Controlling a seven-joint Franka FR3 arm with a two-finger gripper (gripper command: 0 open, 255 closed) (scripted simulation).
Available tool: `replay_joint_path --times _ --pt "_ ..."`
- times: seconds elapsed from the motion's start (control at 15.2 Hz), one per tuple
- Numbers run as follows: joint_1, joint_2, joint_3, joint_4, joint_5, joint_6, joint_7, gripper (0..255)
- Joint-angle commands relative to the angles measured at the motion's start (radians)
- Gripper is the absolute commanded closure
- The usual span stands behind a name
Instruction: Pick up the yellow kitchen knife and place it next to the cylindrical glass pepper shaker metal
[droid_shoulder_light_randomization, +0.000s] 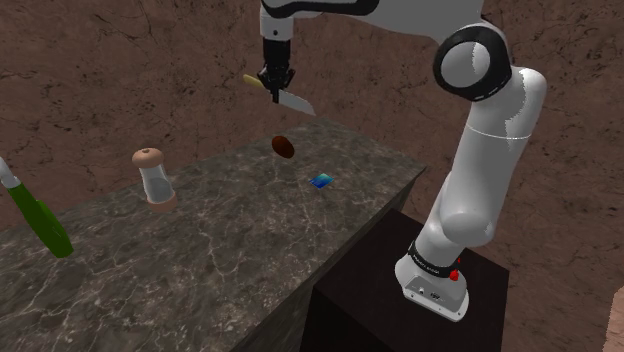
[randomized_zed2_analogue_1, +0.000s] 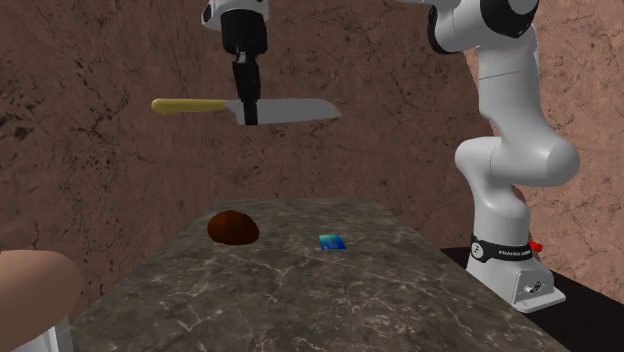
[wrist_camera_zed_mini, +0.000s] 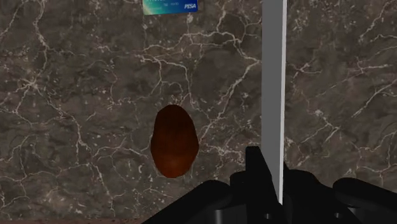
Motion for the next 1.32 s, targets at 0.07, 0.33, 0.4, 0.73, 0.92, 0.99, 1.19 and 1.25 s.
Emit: replay_joint_path --times 0.07,0.33,0.4,0.73,0.92,0.99,1.19,1.25 --pt "0.039 0.006 0.028 0.008 -0.001 -0.001 0.068 255" --pt "0.090 0.039 0.064 0.053 -0.002 -0.010 0.156 255" --pt "0.103 0.050 0.073 0.068 -0.002 -0.013 0.178 255" --pt "0.169 0.123 0.114 0.169 -0.007 -0.039 0.285 255" --pt "0.211 0.182 0.135 0.254 -0.012 -0.063 0.347 255" --pt "0.225 0.205 0.142 0.288 -0.014 -0.074 0.367 255" --pt "0.270 0.287 0.159 0.412 -0.023 -0.114 0.426 255" --pt "0.278 0.305 0.162 0.440 -0.024 -0.124 0.437 255"
